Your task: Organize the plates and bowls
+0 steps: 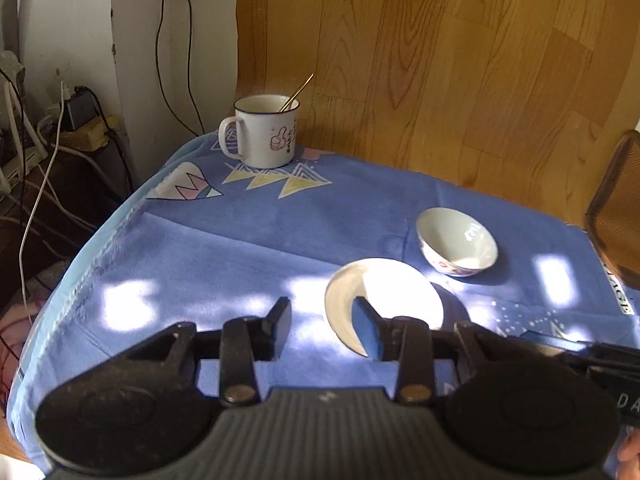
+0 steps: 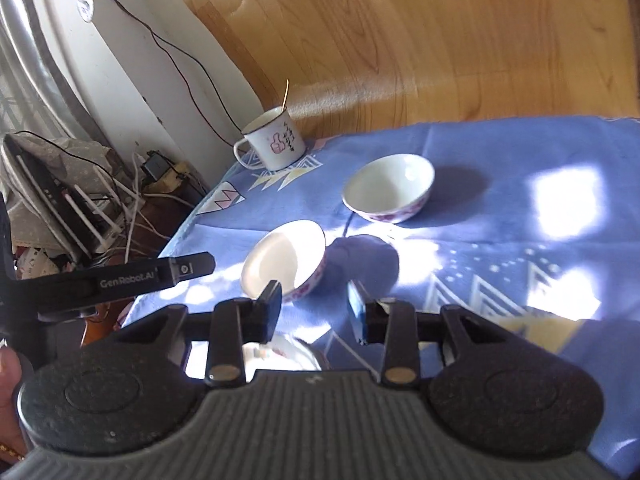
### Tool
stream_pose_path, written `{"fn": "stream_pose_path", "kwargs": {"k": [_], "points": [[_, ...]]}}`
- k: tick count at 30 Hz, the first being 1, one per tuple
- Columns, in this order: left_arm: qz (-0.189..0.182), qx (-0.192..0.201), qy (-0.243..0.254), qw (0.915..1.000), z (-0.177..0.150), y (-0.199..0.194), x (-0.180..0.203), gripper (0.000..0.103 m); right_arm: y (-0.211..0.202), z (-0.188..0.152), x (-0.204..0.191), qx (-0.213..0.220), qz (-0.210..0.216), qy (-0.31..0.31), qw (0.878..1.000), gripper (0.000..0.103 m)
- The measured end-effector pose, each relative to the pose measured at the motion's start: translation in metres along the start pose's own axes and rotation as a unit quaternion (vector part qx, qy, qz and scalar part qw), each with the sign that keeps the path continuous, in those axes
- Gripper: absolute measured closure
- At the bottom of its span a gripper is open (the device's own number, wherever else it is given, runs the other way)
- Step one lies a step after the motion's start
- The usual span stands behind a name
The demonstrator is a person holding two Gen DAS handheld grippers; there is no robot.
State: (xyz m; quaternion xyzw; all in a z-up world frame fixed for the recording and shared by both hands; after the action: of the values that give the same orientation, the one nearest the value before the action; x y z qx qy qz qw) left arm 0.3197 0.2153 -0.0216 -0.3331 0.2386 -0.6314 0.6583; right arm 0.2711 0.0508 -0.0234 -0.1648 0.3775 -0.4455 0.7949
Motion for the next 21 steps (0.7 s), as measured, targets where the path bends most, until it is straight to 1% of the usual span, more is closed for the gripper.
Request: {"fn": "stream_pose_path", "kwargs": {"k": [3,6,9,11,12,13,14,17,21], "points": [[-0.008,-0.031,0.001,0.9995,0.000,0.028,-0.006,0.071,0.022,0.007,-0.001,-0.008,-0.015,0.001,1.000,0.064],[-0.015,-0.042,0.015,0.9989,-0.001,0.044,-0.006,0.077,0.038,0.010,0.004,-0.018,-0.029,0.008,0.999,0.064],[-0.027,-0.047,0.017,0.9984,-0.002,0.051,-0.004,0.085,0.053,0.011,0.007,-0.028,-0.038,0.013,0.999,0.064],[-0.033,-0.050,0.017,0.9981,-0.002,0.054,-0.003,0.094,0.060,0.009,0.008,-0.037,-0.042,0.015,0.998,0.069],[-0.035,-0.047,0.015,0.9982,-0.001,0.055,-0.003,0.094,0.064,0.008,0.008,-0.041,-0.039,0.018,0.998,0.071],[-0.039,-0.043,0.014,0.9982,0.000,0.054,-0.002,0.094,0.066,0.006,0.009,-0.046,-0.038,0.020,0.998,0.078],[-0.043,-0.040,0.013,0.9982,0.001,0.053,-0.001,0.095,0.067,0.004,0.008,-0.050,-0.037,0.019,0.998,0.090],[-0.038,-0.033,0.016,0.9986,0.002,0.046,0.005,0.096,0.061,0.001,0.006,-0.045,-0.048,0.005,0.998,0.092],[-0.047,-0.027,0.022,0.9983,0.000,0.035,0.022,0.096,0.043,0.001,0.015,-0.031,-0.049,0.017,0.998,0.092]]}}
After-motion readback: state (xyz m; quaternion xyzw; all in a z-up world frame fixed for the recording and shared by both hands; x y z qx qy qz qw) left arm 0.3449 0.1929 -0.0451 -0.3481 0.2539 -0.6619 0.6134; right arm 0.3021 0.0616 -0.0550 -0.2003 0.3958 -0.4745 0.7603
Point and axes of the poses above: each gripper's, at about its wrist camera, not at the fingertips, and y roughly the way its jaws point, x to its right, z to its top, the point moved 8 cm from there along y, roughly the way its jaws point
